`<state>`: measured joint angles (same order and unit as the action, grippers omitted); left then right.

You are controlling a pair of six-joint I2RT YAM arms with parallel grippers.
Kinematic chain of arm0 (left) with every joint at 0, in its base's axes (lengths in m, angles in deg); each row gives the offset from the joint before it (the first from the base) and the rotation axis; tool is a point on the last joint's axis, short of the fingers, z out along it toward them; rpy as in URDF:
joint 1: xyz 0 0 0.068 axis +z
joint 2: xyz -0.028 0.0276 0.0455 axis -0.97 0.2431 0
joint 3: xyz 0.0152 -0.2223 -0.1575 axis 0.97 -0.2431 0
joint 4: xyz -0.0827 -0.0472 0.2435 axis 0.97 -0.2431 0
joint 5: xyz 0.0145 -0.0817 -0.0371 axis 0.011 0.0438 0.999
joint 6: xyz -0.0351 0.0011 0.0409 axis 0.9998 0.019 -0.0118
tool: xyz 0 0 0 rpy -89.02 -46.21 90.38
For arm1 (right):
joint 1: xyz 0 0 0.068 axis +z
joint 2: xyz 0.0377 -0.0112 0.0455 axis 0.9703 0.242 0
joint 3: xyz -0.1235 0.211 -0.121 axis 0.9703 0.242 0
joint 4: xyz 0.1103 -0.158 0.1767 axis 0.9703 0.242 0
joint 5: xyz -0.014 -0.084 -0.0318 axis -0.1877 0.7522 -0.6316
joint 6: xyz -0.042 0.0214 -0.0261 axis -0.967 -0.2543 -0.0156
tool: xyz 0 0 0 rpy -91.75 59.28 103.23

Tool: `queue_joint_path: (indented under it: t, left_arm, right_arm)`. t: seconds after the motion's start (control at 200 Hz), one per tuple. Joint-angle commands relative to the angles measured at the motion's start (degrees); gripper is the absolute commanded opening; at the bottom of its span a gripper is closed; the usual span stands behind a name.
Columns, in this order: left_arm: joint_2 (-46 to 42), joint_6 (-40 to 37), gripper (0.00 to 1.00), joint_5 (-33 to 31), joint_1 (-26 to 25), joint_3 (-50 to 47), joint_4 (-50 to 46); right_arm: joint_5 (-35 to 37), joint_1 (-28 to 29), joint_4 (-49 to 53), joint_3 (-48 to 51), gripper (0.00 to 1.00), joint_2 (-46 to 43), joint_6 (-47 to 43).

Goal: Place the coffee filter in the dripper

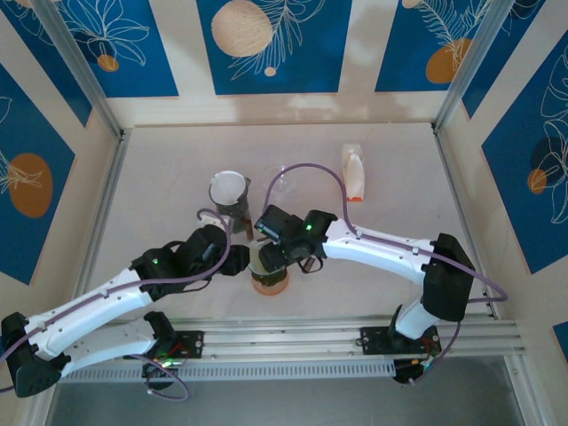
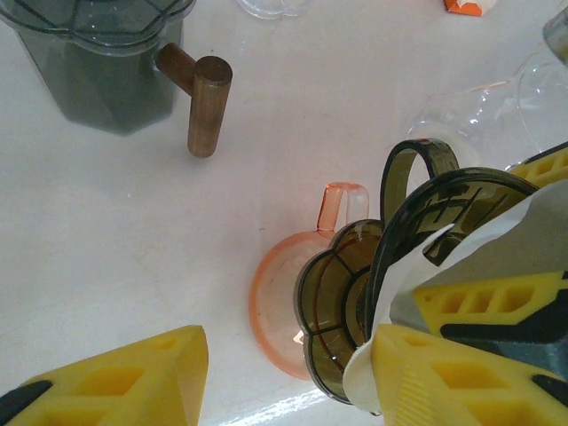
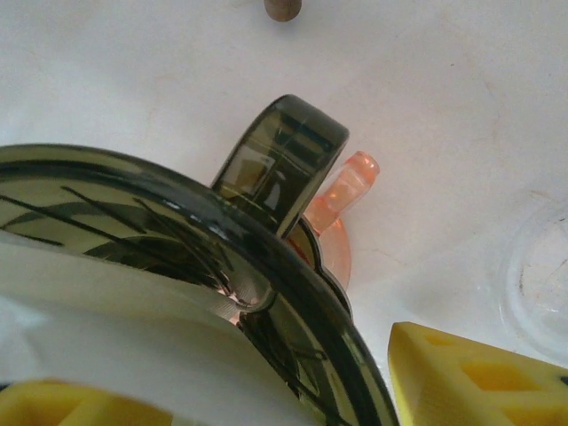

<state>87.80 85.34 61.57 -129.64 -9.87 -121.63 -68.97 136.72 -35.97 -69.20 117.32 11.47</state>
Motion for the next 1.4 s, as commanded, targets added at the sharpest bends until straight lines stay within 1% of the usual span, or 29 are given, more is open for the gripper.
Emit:
queue_joint_path:
  t: [0.0,0.215,0.36,0.475,0.655,0.745,0.9,1.0,1.09,1.26,1.395]
  left_arm:
    - [0.48,0.33,0.53,1.35,0.63,-0.26,0.15]
    - [0.6,0.49,0.53,1.66,0.63,-0.42,0.44]
    - [0.16,0.75,0.55,1.65,0.62,-0.32,0.35]
    - [-0.95,0.77,0.6,1.26,0.71,-0.28,0.27]
    - [-3.17,0.37,0.72,1.28,0.72,-1.11,1.94]
    - [-3.02,0.25,0.76,1.57,0.71,-1.48,2.54]
    - [-1.15,0.41,0.76,2.01,0.72,-1.73,2.56]
    - [-0.13,0.98,0.76,0.67,0.72,-1.12,0.43]
    - [0.06,1.38,0.72,-0.69,0.82,-0.6,-1.51]
    - [-0.33,1.41,0.64,-0.72,0.97,-0.47,-2.36]
    - [-0.11,1.43,0.63,-0.07,0.98,-0.55,-1.98]
  right_arm:
    - [-1.11,-0.44,-0.32,0.6,0.62,0.9,-0.48]
    - [-1.16,-0.75,-1.05,1.6,0.62,1.72,-0.25]
    - [-0.97,-0.72,-1.31,2.04,0.62,2.24,-0.06]
    - [-0.89,-0.77,-1.48,2.43,0.62,2.33,0.05]
    - [-1.1,-0.71,-1.66,2.69,0.62,2.4,0.26]
    - [-1.16,-0.7,-1.88,2.6,0.62,2.33,0.31]
    - [-1.24,-0.7,-1.83,2.6,0.62,2.41,0.35]
    - [-1.22,-0.72,-1.92,2.64,0.62,2.35,0.4]
    - [-1.3,-0.71,-1.82,2.76,0.62,2.33,0.49]
    - [-1.09,-0.79,-1.83,2.7,0.62,2.29,0.58]
    - [-1.39,-0.81,-2.19,2.67,0.62,2.25,0.67]
